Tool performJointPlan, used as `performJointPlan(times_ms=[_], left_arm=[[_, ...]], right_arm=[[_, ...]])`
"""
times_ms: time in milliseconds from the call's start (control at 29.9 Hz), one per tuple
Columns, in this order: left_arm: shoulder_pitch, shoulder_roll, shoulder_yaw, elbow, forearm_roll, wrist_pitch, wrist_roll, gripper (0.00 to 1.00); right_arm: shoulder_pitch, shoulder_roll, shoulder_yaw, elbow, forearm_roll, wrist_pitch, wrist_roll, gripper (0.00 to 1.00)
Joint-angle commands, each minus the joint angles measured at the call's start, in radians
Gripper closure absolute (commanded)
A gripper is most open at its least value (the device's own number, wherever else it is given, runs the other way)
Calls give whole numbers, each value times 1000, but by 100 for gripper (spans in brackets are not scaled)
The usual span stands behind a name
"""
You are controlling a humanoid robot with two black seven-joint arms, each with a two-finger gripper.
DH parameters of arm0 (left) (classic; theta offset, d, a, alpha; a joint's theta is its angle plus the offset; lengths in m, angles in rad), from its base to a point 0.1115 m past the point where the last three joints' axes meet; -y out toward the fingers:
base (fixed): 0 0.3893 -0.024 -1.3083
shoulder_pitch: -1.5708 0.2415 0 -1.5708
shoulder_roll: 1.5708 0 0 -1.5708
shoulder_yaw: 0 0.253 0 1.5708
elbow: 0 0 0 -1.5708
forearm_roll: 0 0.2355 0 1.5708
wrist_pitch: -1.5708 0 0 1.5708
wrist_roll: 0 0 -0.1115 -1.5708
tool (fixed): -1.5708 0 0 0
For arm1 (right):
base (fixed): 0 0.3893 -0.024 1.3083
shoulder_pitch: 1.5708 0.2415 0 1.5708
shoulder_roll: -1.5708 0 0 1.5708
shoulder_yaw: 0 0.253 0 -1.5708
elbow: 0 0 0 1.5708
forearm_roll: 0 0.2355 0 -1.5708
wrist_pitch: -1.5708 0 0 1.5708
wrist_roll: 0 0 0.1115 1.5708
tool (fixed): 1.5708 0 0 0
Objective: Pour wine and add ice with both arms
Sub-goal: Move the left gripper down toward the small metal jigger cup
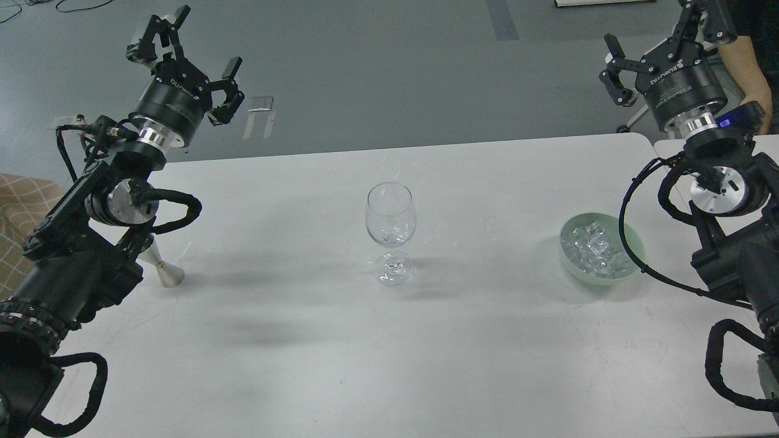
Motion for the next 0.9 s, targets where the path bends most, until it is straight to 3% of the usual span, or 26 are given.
performJointPlan(times_ms=[0,869], left_arm=[[-1,2,-1,0,-1,0,-3,2],[-3,49,4,11,-8,-6,9,2]], right_arm=[[2,0,0,0,0,0,1,0],[2,-8,-35,0,0,-48,-10,0]])
